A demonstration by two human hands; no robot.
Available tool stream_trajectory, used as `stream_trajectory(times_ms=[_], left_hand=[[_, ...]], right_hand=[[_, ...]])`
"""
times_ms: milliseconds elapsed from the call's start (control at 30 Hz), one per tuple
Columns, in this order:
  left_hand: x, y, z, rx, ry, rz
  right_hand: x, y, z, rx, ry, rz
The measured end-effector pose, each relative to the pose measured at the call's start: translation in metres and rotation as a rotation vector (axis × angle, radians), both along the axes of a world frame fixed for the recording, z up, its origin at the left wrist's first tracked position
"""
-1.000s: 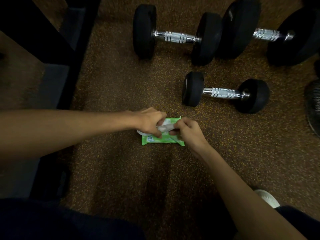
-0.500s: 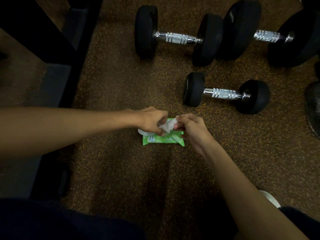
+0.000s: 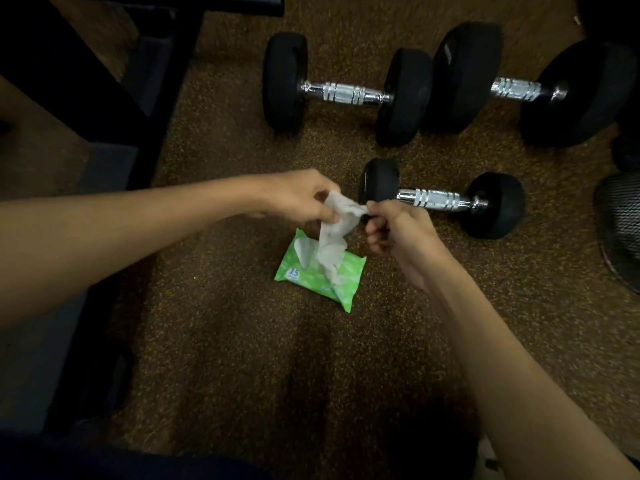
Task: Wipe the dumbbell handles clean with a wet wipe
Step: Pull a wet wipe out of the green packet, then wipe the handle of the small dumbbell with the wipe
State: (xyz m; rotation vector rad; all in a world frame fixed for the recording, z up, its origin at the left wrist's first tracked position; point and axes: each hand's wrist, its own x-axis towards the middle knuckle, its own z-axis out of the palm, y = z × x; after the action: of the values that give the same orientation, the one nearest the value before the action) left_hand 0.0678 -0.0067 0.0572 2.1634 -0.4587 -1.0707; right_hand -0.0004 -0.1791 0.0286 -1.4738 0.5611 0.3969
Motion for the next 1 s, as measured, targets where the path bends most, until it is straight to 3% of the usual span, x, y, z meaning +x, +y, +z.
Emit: stream_trajectory(times_ms=[200, 400, 467, 600, 733, 1000], left_hand=[[0.014, -0.016, 0.031, -0.116, 0.052, 0.169], [0.015, -0.038, 0.051, -0.379, 0.209, 0.412], [0.015, -0.045, 0.054, -0.454, 0.223, 0.486], [0.010, -0.059, 0.061, -0.595, 0.302, 0.589], [0.000, -0.075, 0.062, -0.668, 0.438, 0.605], [-0.016, -0.082, 0.046, -0.591, 0.435, 0.591]], right_hand=[[0.029, -0.023, 0.036, -0.064, -0.086, 0.163], [0.043, -0.050, 0.078, -0.118, -0.018, 0.663], [0.045, -0.060, 0.092, -0.145, 0.004, 0.722], [0.053, -0.079, 0.117, -0.217, -0.006, 0.688], [0.052, -0.089, 0.132, -0.143, -0.048, 0.585], [0.040, -0.097, 0.114, -0.020, -0.050, 0.179]])
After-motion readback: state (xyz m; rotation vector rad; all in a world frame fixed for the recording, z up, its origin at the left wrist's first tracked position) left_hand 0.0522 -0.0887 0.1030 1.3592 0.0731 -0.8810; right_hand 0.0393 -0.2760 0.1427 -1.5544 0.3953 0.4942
